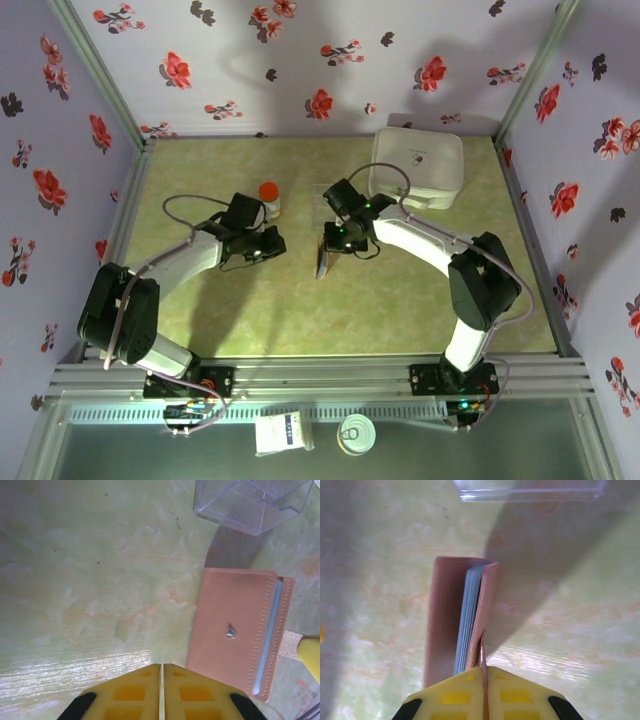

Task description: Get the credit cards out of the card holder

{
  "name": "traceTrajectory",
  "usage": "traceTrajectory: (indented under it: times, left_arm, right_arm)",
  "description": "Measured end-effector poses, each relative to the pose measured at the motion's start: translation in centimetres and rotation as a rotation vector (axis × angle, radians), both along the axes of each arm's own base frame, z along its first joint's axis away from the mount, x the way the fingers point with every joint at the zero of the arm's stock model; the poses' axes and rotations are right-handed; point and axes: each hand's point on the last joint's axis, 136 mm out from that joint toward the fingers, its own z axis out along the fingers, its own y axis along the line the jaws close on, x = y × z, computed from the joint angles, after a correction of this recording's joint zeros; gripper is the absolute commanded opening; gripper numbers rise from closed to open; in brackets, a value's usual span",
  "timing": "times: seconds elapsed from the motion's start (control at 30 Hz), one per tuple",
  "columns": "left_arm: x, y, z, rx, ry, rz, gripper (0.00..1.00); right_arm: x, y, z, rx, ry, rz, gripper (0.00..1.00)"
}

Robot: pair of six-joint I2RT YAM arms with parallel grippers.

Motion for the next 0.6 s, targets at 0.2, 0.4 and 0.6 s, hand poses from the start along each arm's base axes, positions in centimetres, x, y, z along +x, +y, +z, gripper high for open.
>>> traceTrajectory:
  times: [0.2, 0.4, 0.6]
  left_arm:
    - [-0.2, 0.3, 0.1, 0.004, -0.003, -0.001, 0.09]
    - [-0.3, 0.2, -0.6, 0.009, 0.013, -0.015, 0.08]
    - [0.0, -1.0, -2.6, 0.027, 0.063, -0.043, 0.06]
  right_arm:
    - [-0.3, 2.3, 1.0, 0.027, -0.017, 0.032, 0.08]
    - [-0.3, 1.9, 0.9, 0.014, -0.012, 0.026, 0.09]
    - [-0.2, -0.6, 0.0, -0.018, 0.0, -0.019, 0.09]
